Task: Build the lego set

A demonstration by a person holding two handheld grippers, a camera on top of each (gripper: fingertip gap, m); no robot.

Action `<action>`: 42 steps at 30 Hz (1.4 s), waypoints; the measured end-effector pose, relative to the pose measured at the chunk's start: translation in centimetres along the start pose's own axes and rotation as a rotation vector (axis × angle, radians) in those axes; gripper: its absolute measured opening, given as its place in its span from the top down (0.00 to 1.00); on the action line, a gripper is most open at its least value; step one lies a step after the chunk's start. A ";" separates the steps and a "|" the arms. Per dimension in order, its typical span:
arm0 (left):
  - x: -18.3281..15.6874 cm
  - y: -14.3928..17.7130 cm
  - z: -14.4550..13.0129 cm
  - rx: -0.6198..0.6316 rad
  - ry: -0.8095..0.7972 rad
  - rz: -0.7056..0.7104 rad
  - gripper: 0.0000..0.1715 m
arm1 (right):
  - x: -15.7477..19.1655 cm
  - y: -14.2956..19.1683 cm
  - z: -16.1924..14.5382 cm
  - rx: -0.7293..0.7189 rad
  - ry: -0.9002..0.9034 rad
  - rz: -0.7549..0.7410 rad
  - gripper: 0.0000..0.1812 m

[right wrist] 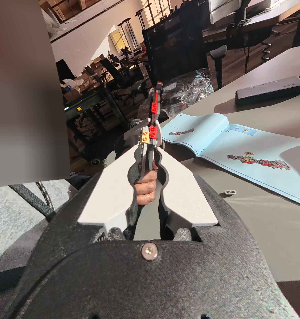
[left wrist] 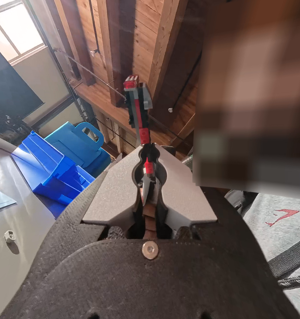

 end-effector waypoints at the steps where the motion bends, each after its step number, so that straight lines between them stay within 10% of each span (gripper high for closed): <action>1: -0.1 0.0 0.0 0.001 -0.016 -0.001 0.97 | 0.1 0.1 0.0 -0.001 0.004 0.001 0.92; 42: -1.8 -0.6 -0.6 0.072 -0.076 -0.085 0.97 | 1.2 0.2 0.3 -0.001 0.035 0.075 0.89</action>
Point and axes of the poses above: each gripper's, where its closed fingertips meet, y back along the fingers, z out of its top, x = y × z across the jaws, the point moved 6 cm from there along y, back along the fingers, and after that the axes turned 1 degree about -y, right-handed, at the moved point
